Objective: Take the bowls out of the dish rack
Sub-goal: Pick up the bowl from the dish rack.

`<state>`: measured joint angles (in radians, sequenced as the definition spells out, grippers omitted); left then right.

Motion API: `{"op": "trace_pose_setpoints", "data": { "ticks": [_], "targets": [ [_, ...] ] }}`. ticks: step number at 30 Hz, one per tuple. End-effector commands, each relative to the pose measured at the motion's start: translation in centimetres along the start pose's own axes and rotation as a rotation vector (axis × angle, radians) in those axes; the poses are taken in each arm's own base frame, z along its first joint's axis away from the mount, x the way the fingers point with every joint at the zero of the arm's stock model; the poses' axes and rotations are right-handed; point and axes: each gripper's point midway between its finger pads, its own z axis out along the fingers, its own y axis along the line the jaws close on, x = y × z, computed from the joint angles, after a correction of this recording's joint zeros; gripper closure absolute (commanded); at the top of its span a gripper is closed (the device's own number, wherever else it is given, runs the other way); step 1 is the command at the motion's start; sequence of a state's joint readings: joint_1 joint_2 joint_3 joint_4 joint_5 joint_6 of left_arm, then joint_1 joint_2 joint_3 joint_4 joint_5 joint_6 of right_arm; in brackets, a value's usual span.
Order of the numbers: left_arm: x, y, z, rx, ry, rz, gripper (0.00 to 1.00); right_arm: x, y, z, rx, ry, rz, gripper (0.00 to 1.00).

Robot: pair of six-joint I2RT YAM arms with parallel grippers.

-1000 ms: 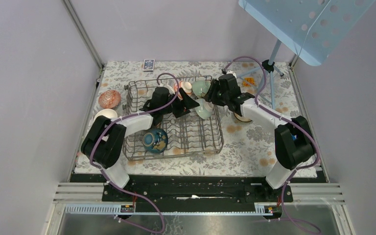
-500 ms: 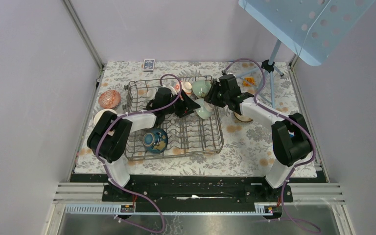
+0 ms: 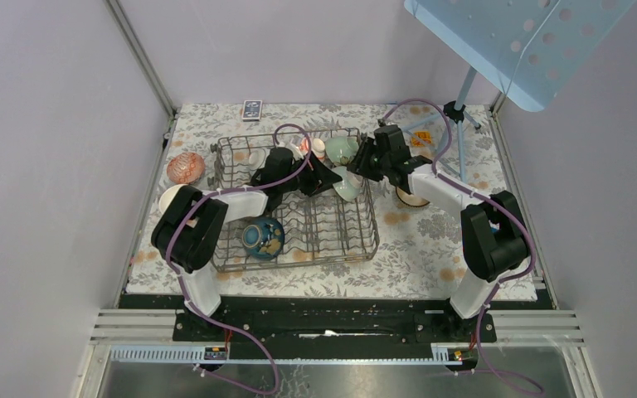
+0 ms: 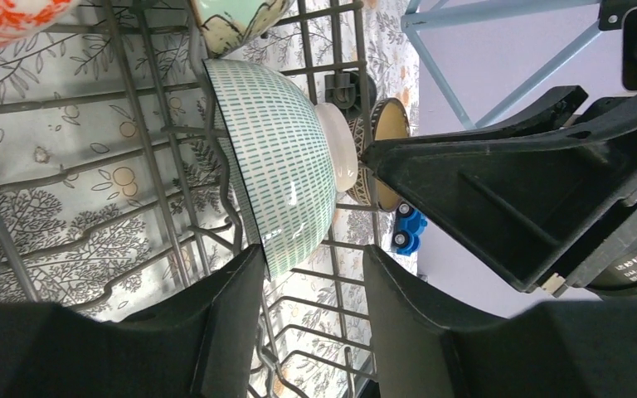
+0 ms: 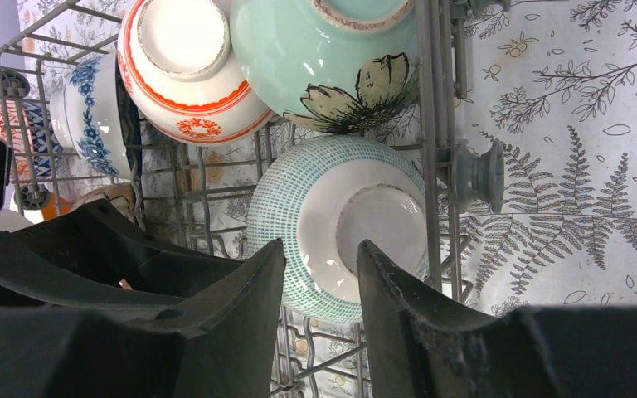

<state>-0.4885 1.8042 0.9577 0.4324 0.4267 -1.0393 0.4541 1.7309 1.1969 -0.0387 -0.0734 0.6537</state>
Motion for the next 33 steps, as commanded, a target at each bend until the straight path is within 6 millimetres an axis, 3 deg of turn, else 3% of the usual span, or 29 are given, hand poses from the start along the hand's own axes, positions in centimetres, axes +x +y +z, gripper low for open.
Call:
{"op": "trace_pose_setpoints", "data": {
  "ticks": [1, 5, 25, 33],
  "targets": [
    [-1.1, -3.3, 0.5, 0.111, -0.022, 0.049, 0.50, -0.4, 0.1, 0.1, -0.026, -0.006, 0.016, 0.55],
    [-1.0, -3.7, 0.5, 0.123, -0.022, 0.058, 0.51, -1.0, 0.3, 0.3, -0.045, -0.026, 0.021, 0.56],
    [-0.3, -4.4, 1.9, 0.167, -0.014, 0.068, 0.56, 0.1, -0.6, 0.8, -0.055, 0.014, 0.075, 0.59],
    [0.0, -4.1, 2.3, 0.179, -0.024, 0.049, 0.69, 0.4, -0.8, 0.9, -0.060, 0.026, 0.095, 0.60]
  ]
}}
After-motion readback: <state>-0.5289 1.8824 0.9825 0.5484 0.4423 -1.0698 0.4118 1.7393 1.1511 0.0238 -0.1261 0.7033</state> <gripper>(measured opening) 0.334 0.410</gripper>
